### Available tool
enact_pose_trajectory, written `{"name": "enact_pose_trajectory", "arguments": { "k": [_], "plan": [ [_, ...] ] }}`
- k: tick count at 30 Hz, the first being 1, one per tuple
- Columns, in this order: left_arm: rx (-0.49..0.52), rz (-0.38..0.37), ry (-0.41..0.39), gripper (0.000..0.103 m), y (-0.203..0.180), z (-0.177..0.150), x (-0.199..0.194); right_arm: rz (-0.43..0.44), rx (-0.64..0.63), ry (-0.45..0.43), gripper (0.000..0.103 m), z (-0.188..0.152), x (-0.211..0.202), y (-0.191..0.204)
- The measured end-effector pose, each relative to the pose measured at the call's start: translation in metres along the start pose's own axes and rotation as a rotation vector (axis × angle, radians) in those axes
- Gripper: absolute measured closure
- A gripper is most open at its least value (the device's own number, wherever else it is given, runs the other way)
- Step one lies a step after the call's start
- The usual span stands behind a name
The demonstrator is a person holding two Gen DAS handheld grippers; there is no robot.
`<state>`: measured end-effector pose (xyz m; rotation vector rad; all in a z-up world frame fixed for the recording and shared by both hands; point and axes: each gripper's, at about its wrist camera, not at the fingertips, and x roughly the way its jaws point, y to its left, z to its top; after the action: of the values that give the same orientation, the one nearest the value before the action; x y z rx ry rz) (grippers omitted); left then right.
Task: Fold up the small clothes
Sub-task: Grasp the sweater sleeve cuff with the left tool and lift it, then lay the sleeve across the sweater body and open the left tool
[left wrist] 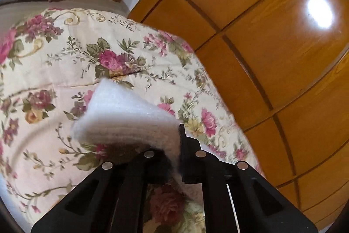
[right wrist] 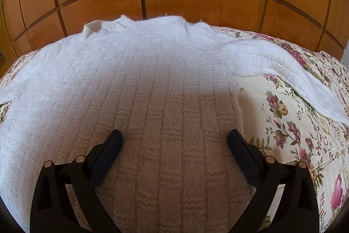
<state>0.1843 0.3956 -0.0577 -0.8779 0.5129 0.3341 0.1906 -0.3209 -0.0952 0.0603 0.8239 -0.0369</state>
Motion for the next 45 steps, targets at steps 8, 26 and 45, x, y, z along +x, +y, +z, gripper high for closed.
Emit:
{"name": "enact_pose_trajectory", "arguments": {
  "k": [8, 26, 45],
  "plan": [
    [-0.019, 0.124, 0.051, 0.097, 0.012, -0.018, 0.016, 0.002, 0.001, 0.000, 0.005, 0.001, 0.000, 0.000],
    [0.456, -0.149, -0.007, 0.097, -0.242, -0.100, -0.005, 0.007, 0.005, 0.000, 0.005, 0.002, -0.001, -0.001],
    [0.940, -0.281, 0.252, 0.094, -0.368, -0.341, 0.049, 0.013, 0.016, -0.001, 0.004, 0.003, 0.001, -0.003]
  ]
}}
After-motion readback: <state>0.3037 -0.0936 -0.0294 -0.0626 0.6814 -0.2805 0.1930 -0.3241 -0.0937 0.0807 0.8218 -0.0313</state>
